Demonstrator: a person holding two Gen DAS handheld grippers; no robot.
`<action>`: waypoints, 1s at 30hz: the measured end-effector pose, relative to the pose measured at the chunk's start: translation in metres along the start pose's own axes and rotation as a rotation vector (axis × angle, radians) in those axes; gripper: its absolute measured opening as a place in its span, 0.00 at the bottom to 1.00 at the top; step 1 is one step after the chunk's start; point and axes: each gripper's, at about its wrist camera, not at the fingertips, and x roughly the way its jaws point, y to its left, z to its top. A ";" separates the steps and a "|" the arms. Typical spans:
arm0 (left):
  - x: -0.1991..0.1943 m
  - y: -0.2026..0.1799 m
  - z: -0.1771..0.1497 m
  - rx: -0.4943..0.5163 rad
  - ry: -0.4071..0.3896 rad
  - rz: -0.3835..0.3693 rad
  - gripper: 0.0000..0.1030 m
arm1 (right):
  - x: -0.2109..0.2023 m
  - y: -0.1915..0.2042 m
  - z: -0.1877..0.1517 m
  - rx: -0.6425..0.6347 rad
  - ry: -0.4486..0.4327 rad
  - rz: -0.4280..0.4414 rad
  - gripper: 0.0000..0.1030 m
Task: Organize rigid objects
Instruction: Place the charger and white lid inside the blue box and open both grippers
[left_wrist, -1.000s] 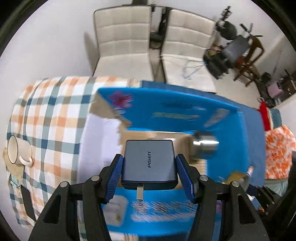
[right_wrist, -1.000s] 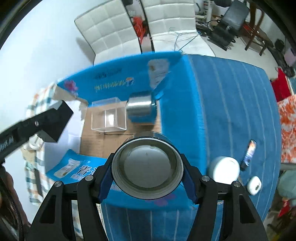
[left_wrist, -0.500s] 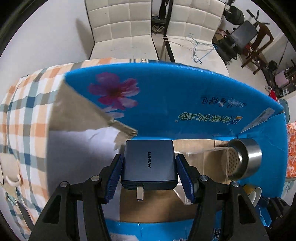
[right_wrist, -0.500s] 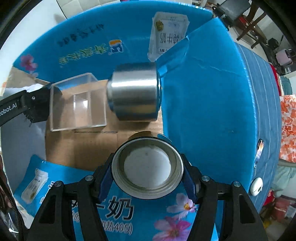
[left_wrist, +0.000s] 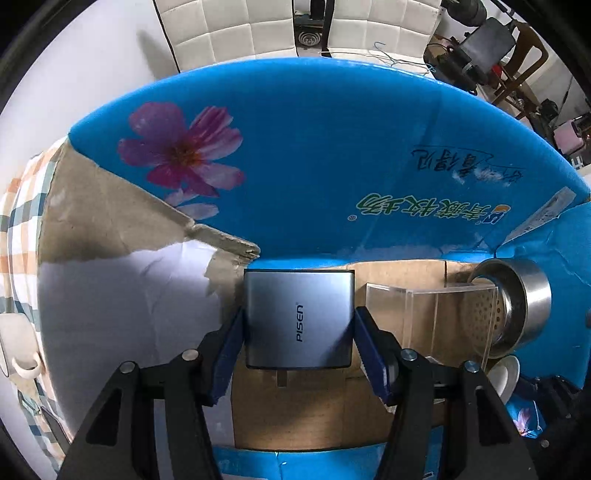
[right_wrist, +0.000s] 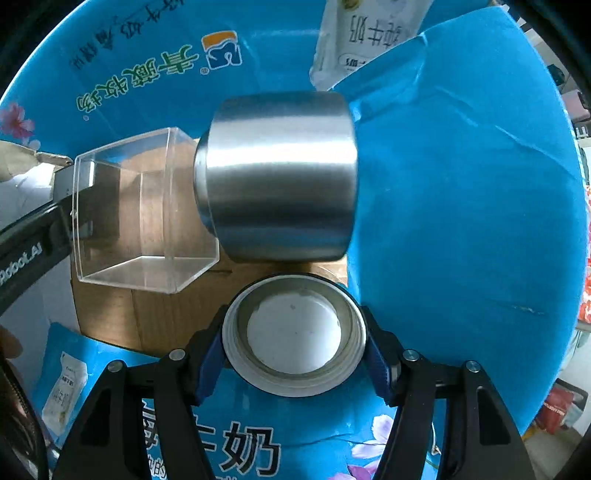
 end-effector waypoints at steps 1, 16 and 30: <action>-0.001 0.000 0.000 -0.001 0.012 0.005 0.58 | 0.001 0.001 0.001 -0.001 0.006 0.000 0.66; -0.070 0.009 -0.035 0.007 -0.071 0.000 1.00 | -0.044 -0.013 -0.007 -0.005 -0.051 0.093 0.91; -0.160 0.000 -0.090 -0.044 -0.200 0.047 1.00 | -0.133 -0.011 -0.075 -0.086 -0.209 0.105 0.91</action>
